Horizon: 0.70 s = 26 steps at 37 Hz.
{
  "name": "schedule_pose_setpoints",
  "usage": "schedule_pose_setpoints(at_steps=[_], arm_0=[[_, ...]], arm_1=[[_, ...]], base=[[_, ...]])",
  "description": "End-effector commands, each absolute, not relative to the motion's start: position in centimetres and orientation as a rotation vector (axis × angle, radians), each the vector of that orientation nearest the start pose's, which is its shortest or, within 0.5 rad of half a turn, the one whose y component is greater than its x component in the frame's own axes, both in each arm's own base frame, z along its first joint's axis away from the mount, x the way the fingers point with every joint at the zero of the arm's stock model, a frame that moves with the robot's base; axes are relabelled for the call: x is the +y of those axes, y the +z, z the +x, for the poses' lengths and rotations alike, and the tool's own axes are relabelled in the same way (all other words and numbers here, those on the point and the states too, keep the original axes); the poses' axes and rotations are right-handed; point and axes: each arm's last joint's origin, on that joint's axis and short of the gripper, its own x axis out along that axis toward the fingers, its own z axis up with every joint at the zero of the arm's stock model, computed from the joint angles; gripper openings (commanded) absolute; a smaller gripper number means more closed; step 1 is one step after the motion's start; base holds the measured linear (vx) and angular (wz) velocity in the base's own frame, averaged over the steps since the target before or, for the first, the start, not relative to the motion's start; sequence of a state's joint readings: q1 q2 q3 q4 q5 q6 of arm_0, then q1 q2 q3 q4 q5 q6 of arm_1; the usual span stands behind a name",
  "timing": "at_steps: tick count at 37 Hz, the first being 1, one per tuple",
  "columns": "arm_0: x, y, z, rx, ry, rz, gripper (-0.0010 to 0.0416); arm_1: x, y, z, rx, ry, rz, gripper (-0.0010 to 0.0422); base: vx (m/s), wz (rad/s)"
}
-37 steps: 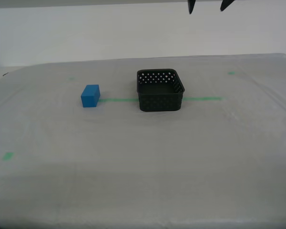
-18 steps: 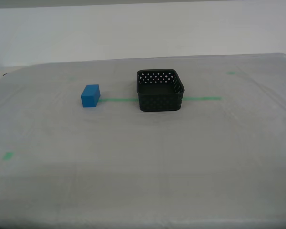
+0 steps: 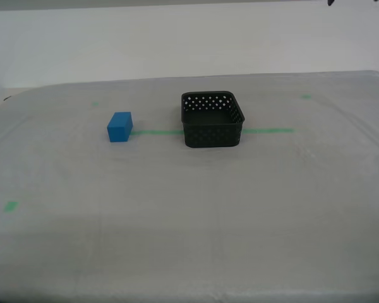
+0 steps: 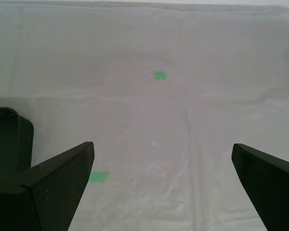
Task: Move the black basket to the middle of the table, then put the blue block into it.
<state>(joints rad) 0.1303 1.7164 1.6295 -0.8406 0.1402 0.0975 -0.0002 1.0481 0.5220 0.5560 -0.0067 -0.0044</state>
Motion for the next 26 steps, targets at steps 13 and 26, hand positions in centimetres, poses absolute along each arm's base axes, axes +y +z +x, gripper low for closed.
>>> schedule_pose_setpoints(at_steps=[13,26], arm_0=[[0.9,25.4,35.5,0.849,-0.073,-0.055,0.04],[0.4,21.5,35.0,0.77,0.015,-0.012,0.04]], arm_1=[[0.0,26.5,22.7,-0.037,0.007,-0.003,0.0],[0.0,26.5,22.7,-0.037,0.007,-0.003,0.0]], base=[[0.0,0.0],[0.0,0.0]])
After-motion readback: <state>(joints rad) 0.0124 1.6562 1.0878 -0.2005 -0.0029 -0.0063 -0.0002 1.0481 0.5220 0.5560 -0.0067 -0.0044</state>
